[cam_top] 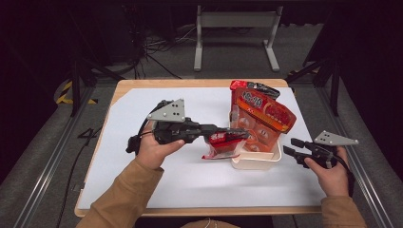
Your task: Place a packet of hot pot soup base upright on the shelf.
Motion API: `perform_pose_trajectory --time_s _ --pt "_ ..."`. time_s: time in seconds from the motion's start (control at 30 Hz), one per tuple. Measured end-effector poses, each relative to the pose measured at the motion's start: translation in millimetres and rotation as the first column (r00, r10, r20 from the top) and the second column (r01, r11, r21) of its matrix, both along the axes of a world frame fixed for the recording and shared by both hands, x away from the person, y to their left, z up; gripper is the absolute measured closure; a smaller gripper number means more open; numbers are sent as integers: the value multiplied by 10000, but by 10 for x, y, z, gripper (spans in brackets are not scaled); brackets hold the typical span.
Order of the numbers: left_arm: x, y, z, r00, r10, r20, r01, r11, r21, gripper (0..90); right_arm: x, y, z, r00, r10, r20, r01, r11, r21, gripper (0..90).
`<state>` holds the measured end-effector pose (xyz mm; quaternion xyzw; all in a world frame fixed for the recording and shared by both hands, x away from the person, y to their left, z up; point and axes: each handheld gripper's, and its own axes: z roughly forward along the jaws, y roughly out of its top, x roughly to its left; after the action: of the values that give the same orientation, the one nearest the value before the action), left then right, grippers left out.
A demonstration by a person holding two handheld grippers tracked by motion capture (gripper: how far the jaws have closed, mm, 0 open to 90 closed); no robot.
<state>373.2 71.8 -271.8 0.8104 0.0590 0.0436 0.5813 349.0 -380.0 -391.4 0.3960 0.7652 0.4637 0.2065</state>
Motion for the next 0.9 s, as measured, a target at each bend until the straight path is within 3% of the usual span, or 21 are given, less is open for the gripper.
perform_pose_trajectory --time_s 0.33,0.9 --pt "66 -155 -22 9995 8 315 -6 10000 -46 900 22 18 -23 10000 67 -55 -67 10000 5 501" --pt "165 -393 -95 9995 -102 291 115 9988 -468 900 39 3 -50 9999 122 -106 -121 9999 48 500"
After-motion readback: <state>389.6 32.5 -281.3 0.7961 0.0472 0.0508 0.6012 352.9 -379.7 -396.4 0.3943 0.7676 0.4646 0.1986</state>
